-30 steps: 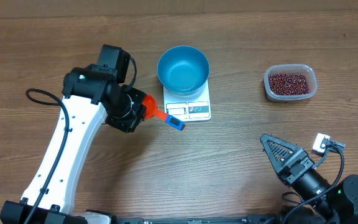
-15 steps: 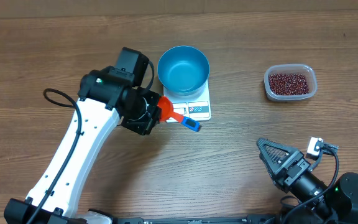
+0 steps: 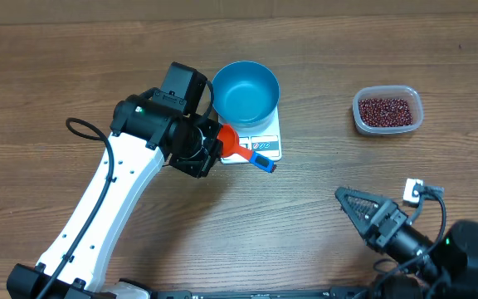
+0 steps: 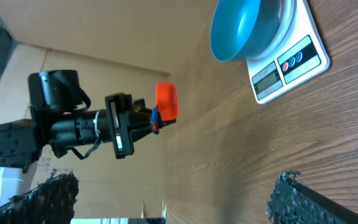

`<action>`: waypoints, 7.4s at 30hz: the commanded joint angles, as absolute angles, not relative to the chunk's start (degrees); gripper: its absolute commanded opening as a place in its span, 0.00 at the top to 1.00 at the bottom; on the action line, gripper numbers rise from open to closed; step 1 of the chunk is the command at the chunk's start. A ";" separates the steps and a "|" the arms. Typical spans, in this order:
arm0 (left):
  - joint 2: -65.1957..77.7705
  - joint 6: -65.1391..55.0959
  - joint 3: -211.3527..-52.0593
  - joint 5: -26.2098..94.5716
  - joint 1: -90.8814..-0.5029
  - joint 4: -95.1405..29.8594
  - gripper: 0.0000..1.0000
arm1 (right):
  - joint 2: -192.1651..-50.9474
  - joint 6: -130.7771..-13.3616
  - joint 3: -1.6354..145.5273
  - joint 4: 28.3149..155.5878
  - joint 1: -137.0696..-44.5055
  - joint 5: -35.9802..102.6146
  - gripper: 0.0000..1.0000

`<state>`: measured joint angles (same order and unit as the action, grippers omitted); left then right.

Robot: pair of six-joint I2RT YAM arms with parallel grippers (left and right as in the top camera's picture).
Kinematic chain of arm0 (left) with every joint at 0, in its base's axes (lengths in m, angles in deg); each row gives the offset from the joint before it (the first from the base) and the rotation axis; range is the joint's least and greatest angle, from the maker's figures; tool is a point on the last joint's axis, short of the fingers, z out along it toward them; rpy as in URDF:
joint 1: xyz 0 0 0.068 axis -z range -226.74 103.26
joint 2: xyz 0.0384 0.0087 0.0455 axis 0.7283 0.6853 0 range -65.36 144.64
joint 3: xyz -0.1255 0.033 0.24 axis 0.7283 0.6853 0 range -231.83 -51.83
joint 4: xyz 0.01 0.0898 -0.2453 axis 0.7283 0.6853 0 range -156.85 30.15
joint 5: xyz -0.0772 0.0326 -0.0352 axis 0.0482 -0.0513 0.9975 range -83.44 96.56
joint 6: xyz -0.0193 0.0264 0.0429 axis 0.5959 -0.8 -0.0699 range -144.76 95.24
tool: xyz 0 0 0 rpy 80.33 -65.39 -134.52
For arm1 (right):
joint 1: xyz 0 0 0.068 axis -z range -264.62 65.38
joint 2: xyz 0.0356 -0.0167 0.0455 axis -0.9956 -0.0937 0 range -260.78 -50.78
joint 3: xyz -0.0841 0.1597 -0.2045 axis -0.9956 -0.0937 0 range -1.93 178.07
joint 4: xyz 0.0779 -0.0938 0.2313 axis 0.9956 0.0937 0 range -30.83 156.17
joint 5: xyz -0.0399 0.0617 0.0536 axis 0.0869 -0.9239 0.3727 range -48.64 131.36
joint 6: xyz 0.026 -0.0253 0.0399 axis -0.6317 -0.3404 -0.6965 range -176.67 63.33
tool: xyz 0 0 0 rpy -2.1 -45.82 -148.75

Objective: Scoop item into bowl and weigh 150g on scale

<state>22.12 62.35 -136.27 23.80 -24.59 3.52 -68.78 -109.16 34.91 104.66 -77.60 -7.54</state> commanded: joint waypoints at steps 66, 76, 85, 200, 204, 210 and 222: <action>21.23 85.61 -137.43 19.38 -11.39 -0.94 0.96 | -108.72 -106.38 35.81 64.36 -95.56 -19.72 0.03; 21.23 86.53 -137.43 20.17 -11.34 -0.89 0.96 | -108.72 -106.34 35.81 64.36 -95.56 -19.70 0.31; 21.23 86.50 -137.43 20.15 -11.34 -0.89 0.96 | -108.72 -106.17 35.81 64.36 -95.56 -19.70 0.59; 21.20 6.88 -137.43 4.22 -11.50 6.43 0.00 | -108.67 -87.65 72.04 136.42 -95.50 40.34 0.96; 21.20 7.47 -137.43 5.61 -11.50 6.14 0.00 | -108.67 -87.65 73.44 137.25 -95.50 42.44 0.96; 21.23 8.28 -137.43 6.36 -11.50 4.46 0.00 | -108.67 -87.65 73.49 137.95 -95.50 43.23 0.96; 21.23 1.00 -137.39 3.17 -11.45 3.43 0.57 | -108.67 -87.65 73.49 137.99 -95.50 43.45 0.96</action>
<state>22.12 5.11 -136.32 4.50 -11.56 4.00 -108.91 -87.92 71.91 138.26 -95.21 42.36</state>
